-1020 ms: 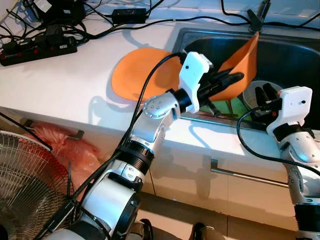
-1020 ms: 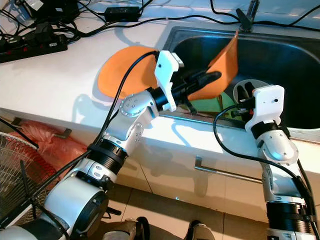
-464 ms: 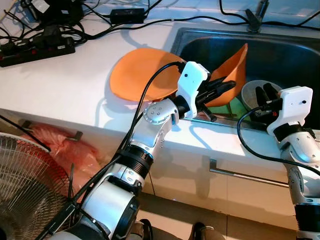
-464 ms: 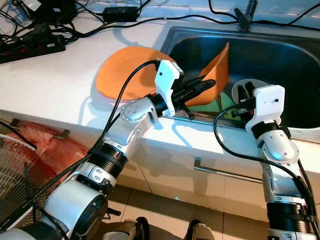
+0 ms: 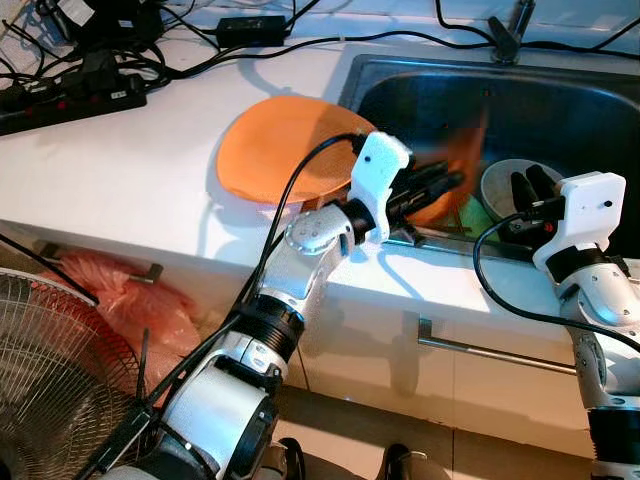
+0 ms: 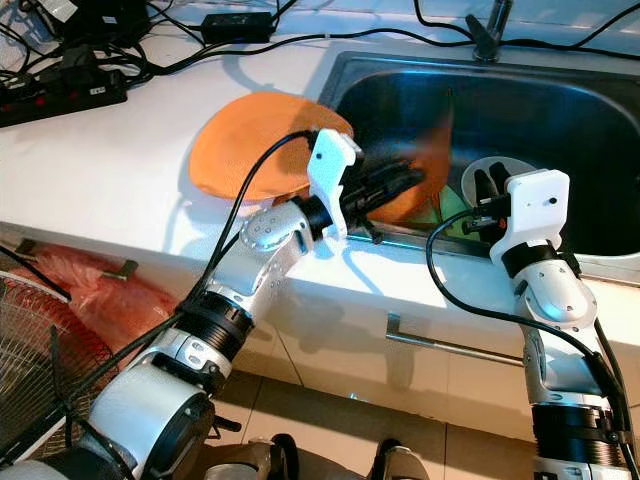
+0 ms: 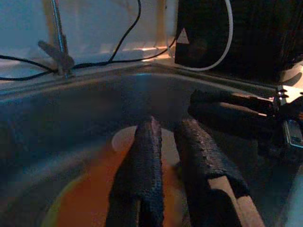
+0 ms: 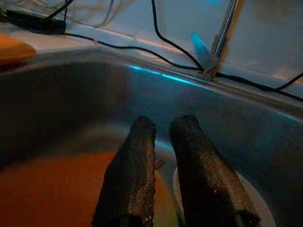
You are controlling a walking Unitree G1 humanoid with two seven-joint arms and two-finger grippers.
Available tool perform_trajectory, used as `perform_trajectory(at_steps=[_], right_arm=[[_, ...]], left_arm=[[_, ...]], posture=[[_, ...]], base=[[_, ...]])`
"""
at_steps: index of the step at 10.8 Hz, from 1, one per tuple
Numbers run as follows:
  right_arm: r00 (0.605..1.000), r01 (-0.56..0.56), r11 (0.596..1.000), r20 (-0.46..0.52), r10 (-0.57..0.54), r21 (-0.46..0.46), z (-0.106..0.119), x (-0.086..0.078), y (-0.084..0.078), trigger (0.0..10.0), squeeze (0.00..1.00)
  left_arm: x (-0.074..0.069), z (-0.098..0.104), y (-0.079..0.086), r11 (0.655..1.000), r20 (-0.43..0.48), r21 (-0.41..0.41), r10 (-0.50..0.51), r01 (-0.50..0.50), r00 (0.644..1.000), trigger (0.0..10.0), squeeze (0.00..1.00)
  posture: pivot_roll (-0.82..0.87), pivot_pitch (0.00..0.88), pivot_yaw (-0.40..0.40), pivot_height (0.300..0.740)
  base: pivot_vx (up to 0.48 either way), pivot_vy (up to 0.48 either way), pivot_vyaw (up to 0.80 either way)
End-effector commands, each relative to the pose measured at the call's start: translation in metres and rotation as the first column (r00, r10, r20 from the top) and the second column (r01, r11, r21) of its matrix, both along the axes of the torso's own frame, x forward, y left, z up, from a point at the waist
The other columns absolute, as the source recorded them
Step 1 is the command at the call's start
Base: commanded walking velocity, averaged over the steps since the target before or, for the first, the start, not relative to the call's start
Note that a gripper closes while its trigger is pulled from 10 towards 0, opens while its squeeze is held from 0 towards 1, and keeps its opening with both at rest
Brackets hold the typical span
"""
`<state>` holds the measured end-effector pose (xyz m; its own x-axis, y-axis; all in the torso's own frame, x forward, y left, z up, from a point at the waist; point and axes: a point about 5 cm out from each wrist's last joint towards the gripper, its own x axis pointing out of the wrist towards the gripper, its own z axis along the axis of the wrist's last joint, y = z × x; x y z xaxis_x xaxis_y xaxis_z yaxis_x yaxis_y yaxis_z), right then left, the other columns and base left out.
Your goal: Kitchen organization
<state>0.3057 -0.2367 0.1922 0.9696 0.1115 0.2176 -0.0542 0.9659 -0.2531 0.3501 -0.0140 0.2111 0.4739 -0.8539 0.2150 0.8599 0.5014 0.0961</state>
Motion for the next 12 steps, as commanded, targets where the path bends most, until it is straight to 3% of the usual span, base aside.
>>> perform_trajectory(at_steps=[1, 9, 10, 11, 12], right_arm=[[1.000, 0.002, 1.000, -0.028, -0.002, 0.004, -0.007, -0.002, 0.001, 10.0, 0.00], [1.000, 0.002, 1.000, -0.028, -0.002, 0.004, -0.007, -0.002, 0.001, 10.0, 0.00], [1.000, -0.007, 1.000, -0.025, 0.007, 0.013, -0.007, 0.000, 0.003, 10.0, 0.00], [1.000, -0.018, 1.000, -0.023, 0.018, 0.023, -0.008, 0.003, 0.006, 10.0, 0.00], [0.999, -0.023, 0.999, -0.023, 0.023, 0.029, -0.009, 0.005, 0.009, 10.0, 0.00]], left_arm=[[-0.007, -0.012, -0.012, 1.000, -0.051, -0.008, -0.026, 0.026, 0.998, 10.0, 0.88], [-0.007, -0.012, -0.012, 1.000, -0.051, -0.008, -0.026, 0.026, 0.998, 10.0, 0.88], [0.005, 0.027, 0.016, 0.994, 0.082, -0.039, 0.101, -0.098, 0.991, 10.0, 0.00], [0.009, 0.079, 0.052, 0.965, 0.251, -0.105, 0.259, -0.240, 0.933, 10.0, 0.00], [0.008, 0.092, 0.064, 0.957, 0.294, -0.115, 0.290, -0.267, 0.911, 10.0, 0.00]], posture=[[-0.04, 0.163, 0.102, 0.740], [-0.04, 0.163, 0.102, 0.740], [-0.01, 0.155, 0.112, 0.740], [0.00, 0.154, 0.111, 0.740], [0.01, 0.150, 0.110, 0.740]], base=[[0.000, 0.000, 0.00], [0.000, 0.000, 0.00], [0.000, 0.000, 0.00], [0.000, 0.000, 0.00], [0.000, 0.000, 0.00]])
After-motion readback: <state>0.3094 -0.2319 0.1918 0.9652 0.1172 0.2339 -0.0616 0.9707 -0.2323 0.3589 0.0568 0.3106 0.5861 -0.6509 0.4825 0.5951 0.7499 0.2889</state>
